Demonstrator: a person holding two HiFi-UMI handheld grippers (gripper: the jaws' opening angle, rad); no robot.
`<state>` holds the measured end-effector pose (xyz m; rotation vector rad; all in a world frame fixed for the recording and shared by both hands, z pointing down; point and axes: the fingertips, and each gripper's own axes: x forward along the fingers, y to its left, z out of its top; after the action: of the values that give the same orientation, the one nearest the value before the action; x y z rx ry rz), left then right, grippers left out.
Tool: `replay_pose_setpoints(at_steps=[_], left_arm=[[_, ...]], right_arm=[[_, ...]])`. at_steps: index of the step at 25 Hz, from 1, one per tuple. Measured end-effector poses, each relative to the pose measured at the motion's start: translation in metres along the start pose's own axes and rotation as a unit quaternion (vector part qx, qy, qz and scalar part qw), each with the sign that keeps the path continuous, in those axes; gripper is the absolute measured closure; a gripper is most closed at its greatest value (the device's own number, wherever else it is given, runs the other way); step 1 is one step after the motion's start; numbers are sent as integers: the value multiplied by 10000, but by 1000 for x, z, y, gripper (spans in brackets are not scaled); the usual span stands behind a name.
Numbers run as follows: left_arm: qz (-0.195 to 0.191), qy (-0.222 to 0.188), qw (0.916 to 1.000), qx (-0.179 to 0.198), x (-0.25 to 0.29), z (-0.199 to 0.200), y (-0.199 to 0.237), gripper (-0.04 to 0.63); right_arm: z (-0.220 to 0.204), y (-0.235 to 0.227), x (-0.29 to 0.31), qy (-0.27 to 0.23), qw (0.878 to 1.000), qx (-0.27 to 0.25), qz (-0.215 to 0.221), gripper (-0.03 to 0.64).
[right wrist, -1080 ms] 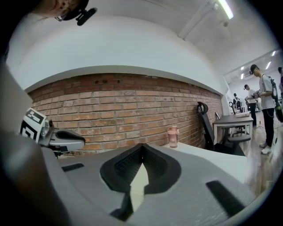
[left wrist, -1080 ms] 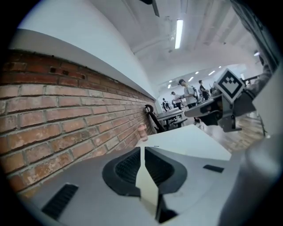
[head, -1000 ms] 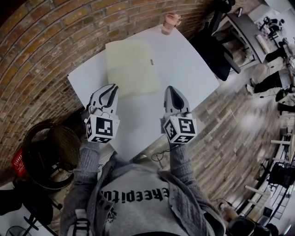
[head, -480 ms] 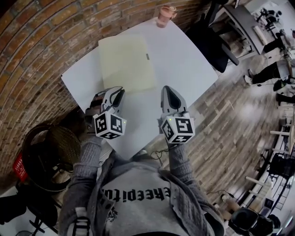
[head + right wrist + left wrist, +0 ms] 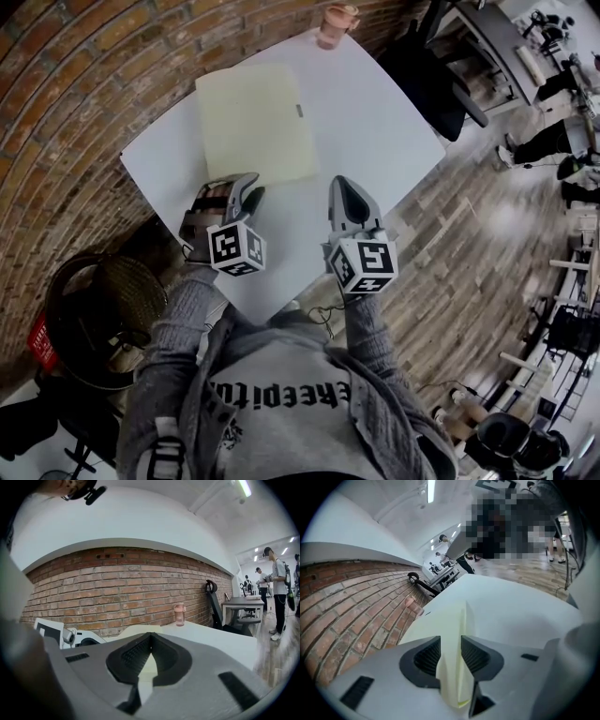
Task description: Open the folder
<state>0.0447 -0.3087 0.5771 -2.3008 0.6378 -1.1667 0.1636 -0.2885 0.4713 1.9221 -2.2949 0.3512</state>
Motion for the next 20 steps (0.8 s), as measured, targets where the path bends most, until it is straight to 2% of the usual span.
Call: replay_pose_setpoints(at_steps=[8, 20], left_arm=[[32, 181, 9990, 405, 20, -3, -2, 485], [-41, 218, 9991, 359, 30, -2, -6, 502]], right_arm=[[-5, -8, -2, 33, 9999, 23, -160, 614], [-8, -12, -2, 72, 9997, 60, -241, 614]])
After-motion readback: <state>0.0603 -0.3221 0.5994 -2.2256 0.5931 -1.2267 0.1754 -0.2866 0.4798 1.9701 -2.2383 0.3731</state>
